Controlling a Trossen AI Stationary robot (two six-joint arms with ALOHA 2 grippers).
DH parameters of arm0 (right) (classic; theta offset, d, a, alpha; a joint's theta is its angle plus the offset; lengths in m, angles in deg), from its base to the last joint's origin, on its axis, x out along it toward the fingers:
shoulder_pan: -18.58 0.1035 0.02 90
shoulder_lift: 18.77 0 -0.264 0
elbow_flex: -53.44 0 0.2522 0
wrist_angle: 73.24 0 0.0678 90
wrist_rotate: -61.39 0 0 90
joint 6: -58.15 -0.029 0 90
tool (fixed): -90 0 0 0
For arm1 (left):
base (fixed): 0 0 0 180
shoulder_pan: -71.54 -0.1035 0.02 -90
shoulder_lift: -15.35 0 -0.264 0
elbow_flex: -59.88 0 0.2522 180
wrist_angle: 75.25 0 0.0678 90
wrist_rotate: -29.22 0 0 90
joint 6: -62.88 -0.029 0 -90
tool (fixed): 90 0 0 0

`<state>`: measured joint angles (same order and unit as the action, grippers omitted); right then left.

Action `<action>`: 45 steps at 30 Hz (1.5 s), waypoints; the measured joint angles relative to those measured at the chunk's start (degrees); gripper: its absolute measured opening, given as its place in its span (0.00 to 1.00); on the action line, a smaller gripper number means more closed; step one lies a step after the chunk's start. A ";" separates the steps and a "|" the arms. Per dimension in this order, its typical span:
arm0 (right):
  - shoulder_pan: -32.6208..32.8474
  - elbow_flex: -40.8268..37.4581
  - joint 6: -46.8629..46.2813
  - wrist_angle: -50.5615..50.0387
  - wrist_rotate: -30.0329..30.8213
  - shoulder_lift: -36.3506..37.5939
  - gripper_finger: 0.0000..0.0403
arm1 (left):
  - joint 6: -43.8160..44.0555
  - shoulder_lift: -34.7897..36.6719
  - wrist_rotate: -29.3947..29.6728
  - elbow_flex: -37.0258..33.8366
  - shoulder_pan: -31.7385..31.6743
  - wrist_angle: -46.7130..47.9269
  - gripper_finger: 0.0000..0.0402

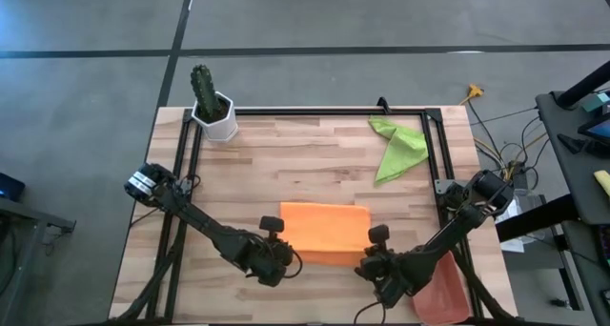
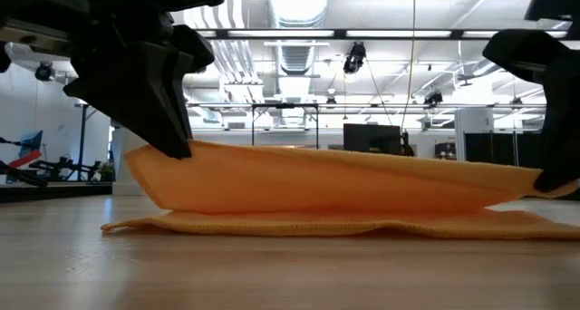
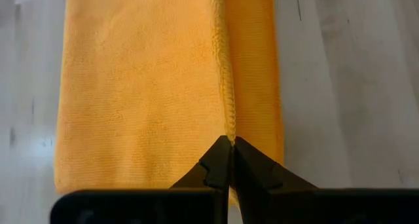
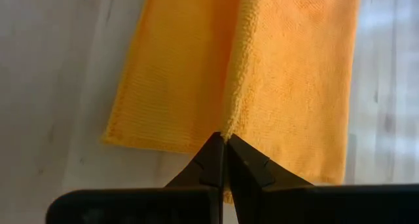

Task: Roll microfiber towels into tight, uniform cylinder then place into a basket
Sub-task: Fold the orange microfiber cloth

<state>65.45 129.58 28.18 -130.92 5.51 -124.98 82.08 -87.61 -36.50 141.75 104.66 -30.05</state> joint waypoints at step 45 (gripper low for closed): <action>2.47 9.44 7.46 -1.06 5.94 0.07 0.02 | 0.08 4.74 3.11 0.55 0.36 5.15 0.00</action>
<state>67.93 139.02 35.64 -131.98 11.45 -124.92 82.15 -82.87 -33.40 142.31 105.03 -24.90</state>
